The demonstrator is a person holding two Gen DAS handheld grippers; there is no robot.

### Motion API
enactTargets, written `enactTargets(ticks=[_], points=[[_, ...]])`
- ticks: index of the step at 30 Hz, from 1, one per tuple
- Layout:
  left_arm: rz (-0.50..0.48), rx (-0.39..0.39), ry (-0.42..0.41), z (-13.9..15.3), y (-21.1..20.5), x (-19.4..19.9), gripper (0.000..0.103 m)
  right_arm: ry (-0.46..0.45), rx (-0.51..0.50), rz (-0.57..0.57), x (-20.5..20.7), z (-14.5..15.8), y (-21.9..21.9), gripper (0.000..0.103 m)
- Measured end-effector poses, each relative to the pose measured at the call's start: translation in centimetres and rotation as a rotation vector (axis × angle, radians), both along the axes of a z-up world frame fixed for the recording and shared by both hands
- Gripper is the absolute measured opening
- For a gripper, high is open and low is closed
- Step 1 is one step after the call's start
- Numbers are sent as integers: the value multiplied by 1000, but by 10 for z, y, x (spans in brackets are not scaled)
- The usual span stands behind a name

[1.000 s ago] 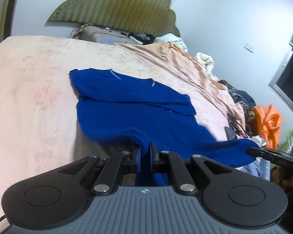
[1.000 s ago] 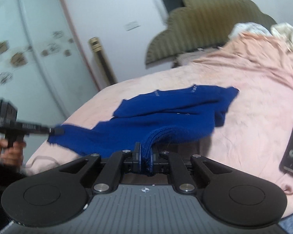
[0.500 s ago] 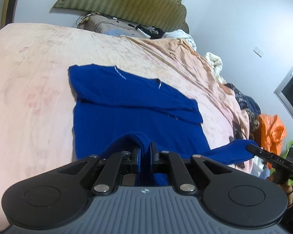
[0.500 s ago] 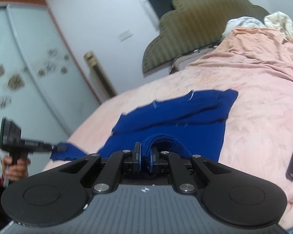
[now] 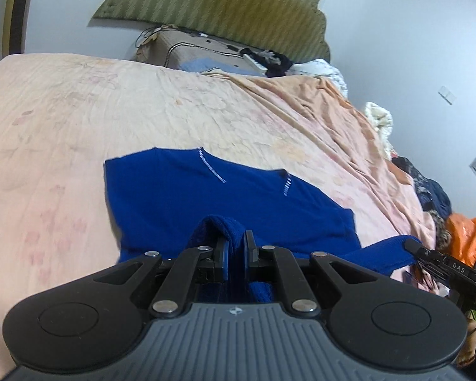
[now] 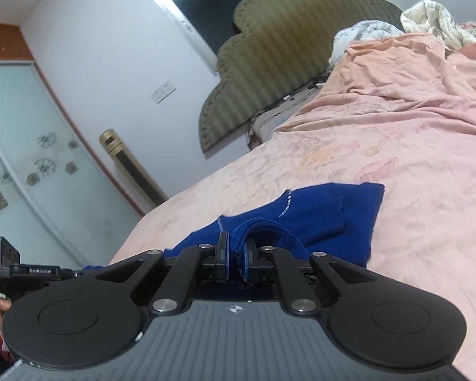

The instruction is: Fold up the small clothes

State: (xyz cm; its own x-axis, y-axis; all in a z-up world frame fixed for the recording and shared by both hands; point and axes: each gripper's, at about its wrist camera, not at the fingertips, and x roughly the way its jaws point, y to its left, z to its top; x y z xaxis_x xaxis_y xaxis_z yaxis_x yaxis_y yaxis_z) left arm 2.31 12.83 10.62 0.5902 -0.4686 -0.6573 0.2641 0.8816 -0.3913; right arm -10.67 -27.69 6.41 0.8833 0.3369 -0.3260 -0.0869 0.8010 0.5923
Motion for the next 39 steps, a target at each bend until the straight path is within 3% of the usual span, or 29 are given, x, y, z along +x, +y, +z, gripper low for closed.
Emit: enactTargets(ticks=[9,18,22,24,25,27,29,32,35,36,39], points=[[49,50,28,-16,-12,86,8,60,36,-40,88,-18,-10,11],[101,154,118,-71,-36,167,8,189,49,-71,179,-59,-20,11],[135,139,155,-89,-34,187,11,259,45,-94,212,-80,-21,13],[173,97,173,-93,-25,191,16,288,67,-107,225,-91,-23,27],[183,74,182,-93,-20,193,18,300,75,-124,230,-95,-25,29],[214,39,194,-94,-9,196,23,292,76,-163,231,-96,-32,48],[274,62,177,-91,2,195,30,256,25,-237,225,-88,-35,55],[341,80,162,-89,18,195,38,169,-73,-335,207,-69,-34,54],[333,68,156,-88,26,192,38,152,-119,-196,208,-61,-20,59],[318,78,150,-87,24,190,38,172,-126,-120,213,-63,-12,64],[269,146,119,-86,14,181,38,243,-144,33,231,-77,10,65]])
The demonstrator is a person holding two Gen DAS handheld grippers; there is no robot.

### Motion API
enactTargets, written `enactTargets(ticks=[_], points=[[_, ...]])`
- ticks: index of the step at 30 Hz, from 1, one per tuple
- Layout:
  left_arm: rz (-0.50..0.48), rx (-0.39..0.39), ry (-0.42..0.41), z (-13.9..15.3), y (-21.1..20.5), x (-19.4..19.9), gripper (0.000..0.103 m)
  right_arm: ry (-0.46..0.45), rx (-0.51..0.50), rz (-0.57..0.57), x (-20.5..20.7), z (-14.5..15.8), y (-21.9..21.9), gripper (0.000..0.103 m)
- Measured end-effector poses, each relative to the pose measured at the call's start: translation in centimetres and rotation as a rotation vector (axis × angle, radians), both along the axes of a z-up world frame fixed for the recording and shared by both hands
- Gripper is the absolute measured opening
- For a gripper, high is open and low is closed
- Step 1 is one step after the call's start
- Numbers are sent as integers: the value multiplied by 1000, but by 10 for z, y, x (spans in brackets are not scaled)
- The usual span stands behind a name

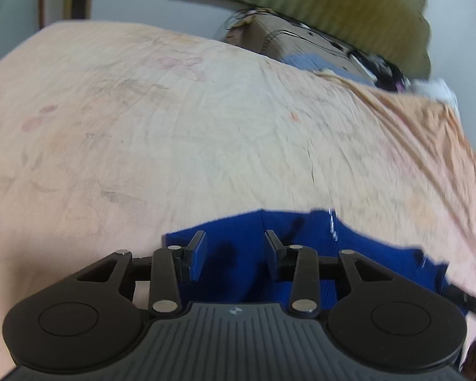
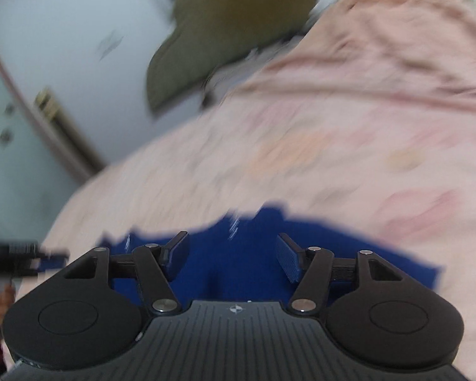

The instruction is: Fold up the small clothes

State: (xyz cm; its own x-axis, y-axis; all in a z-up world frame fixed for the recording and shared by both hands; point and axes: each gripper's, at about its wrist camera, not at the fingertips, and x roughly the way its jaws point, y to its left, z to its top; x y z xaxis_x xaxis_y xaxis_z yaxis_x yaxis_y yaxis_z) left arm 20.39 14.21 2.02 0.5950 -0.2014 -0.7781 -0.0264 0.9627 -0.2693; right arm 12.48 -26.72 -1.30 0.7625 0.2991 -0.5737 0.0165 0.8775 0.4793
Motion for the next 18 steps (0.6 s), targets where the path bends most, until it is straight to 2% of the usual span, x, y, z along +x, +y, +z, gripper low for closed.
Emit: enactTargets(ticks=[2,4,6,8,10,12,14,15,17,18], points=[[-40,57,-24,3,-8,-8,38,38,-46,-26,9,-8,4,64],[-97,101,-60,8,-18,-15,39,46,-117,-182,8,-10,-4,67],[-172,146,-99,13,-31,-22,48,18,-116,-279,-2,-5,-15,67],[-245,203,-149,15,-51,-29,66,-38,-71,-240,-12,2,-18,69],[-313,281,-179,13,-74,-33,67,-57,-70,-160,-12,8,-7,72],[-349,371,-190,5,-96,-33,67,-41,-27,-58,-3,7,3,75],[-338,462,-193,-9,-109,-24,67,2,36,-2,8,-3,5,75],[-305,503,-184,-16,-109,-16,67,20,34,-4,10,-8,6,74],[-209,579,-151,-28,-98,4,69,50,-19,-70,16,-13,4,72],[-160,587,-134,-31,-88,12,69,48,-22,-102,17,-14,1,70]])
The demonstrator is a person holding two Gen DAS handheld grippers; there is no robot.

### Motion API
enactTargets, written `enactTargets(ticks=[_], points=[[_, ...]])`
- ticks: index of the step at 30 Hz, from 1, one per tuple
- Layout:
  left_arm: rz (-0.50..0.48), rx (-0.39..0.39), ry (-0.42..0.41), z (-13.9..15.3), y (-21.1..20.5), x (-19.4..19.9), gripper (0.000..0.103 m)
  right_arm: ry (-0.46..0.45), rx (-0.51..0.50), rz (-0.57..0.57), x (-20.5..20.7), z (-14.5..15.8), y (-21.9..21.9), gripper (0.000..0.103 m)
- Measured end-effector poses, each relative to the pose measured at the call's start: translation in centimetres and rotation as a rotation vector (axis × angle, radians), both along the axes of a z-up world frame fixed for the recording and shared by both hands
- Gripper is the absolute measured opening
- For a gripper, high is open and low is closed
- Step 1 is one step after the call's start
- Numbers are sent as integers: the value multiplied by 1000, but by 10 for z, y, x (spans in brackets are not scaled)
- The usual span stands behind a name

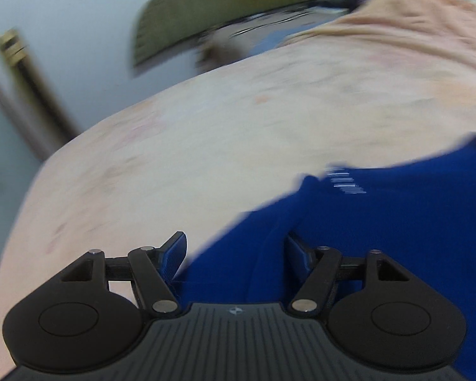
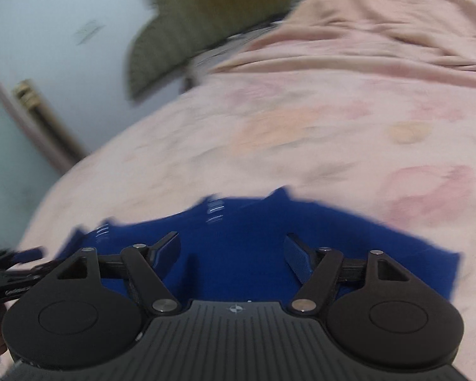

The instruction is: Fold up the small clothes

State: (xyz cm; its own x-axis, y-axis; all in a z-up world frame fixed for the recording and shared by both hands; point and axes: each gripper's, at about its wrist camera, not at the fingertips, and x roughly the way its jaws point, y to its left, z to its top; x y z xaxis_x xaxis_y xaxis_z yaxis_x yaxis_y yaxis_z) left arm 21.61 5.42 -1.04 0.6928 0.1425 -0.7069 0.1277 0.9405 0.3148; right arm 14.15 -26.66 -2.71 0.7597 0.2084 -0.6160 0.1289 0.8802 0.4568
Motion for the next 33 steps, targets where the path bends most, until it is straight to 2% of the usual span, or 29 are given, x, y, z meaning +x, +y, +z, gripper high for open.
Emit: enactTargets(ticks=[2,3,5,7,10,13,15,17,21,26,27,29,30,32,33], points=[[86,-11,-5,2,21,8,67,-17,17,-40,-3,5,-6,70],[125,-11,-13,6,32,9,67,-24,-28,-64,-6,11,-5,74],[142,-36,-32,16,46,5,67,-34,-157,-77,-14,20,2,77],[135,-79,-33,25,56,-4,67,-63,-184,-36,-25,28,7,78],[97,-126,-16,30,58,-24,67,-81,-149,48,-40,30,16,82],[43,-203,18,31,59,-56,67,-33,-184,103,-44,19,29,85],[5,-254,36,31,64,-76,67,22,-253,58,-46,13,31,80],[-41,-305,60,30,71,-98,67,6,-282,18,-61,18,31,82],[-111,-387,118,21,82,-135,67,-73,-260,-20,-105,37,26,87],[-150,-450,183,3,88,-161,66,-68,-208,-92,-159,36,10,86],[-155,-453,182,1,88,-165,64,-63,-203,-94,-167,35,9,84],[-165,-463,186,0,88,-169,48,-48,-216,-79,-184,31,11,83],[-168,-471,191,-1,87,-170,44,-35,-229,-64,-190,29,14,82],[-169,-481,195,-1,86,-172,26,-9,-254,-36,-199,23,21,68],[-169,-475,193,-1,85,-172,22,4,-259,-23,-203,20,24,55]])
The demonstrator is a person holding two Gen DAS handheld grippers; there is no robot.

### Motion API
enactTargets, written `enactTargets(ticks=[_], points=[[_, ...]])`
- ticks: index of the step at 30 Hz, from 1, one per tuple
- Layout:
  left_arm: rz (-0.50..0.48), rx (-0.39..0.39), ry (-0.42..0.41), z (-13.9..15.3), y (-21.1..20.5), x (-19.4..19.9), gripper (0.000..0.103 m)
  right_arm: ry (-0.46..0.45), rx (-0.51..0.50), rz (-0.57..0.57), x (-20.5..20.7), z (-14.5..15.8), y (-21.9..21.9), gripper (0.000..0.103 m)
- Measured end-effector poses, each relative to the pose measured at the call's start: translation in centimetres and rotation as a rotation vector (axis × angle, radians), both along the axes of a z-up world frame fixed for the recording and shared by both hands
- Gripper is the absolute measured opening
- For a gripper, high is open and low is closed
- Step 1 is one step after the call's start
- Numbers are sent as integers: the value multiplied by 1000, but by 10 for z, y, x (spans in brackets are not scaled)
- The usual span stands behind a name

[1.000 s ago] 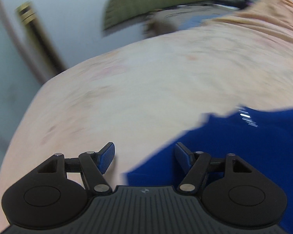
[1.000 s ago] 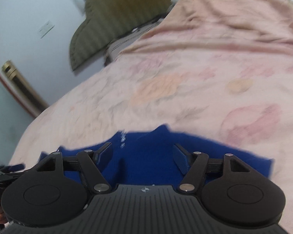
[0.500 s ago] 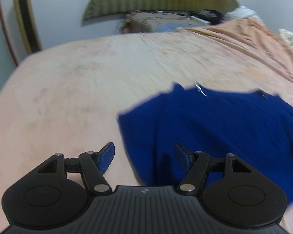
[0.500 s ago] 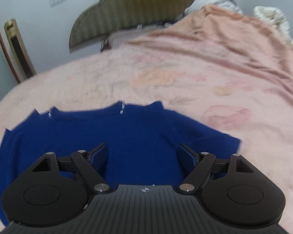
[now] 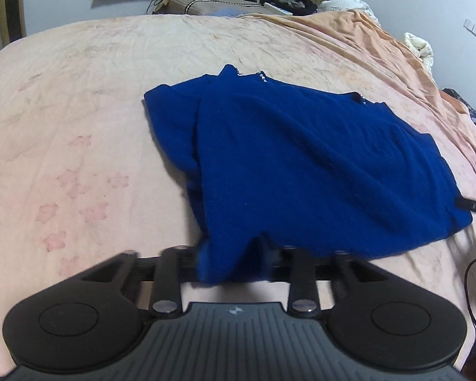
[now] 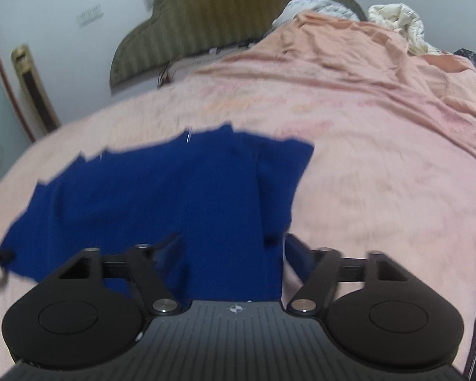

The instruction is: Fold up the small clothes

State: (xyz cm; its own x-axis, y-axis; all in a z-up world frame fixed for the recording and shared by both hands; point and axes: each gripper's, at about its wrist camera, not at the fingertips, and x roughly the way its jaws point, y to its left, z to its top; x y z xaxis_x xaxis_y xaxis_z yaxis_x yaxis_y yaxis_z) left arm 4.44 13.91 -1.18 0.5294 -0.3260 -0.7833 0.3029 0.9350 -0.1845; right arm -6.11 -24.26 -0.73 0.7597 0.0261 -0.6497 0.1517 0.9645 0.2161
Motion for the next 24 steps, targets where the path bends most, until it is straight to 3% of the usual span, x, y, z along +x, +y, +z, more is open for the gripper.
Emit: enactTargets(ticks=[1,3,4,11,14,19,22,24], points=[[-2,9,-4,0,-2,-1,10,12,5,10,-2,-4,2,47],[0,23,-9,1,-4,-1,6,32,31,16,-3,-12,3,16],[4,25,-9,2,-4,-3,5,33,36,8,-3,-15,3,8],[31,11,-36,21,19,-21,3,-48,25,-55,-25,5,-7,5],[16,99,-11,8,13,-24,2,-13,-17,-53,-33,4,-10,3],[-7,119,-31,14,15,-30,4,24,-10,-47,-32,-6,-12,5],[14,177,-113,34,13,-36,5,-19,-96,-87,-34,8,-2,25],[19,182,-174,47,4,-37,7,-62,-156,-85,-32,21,9,31]])
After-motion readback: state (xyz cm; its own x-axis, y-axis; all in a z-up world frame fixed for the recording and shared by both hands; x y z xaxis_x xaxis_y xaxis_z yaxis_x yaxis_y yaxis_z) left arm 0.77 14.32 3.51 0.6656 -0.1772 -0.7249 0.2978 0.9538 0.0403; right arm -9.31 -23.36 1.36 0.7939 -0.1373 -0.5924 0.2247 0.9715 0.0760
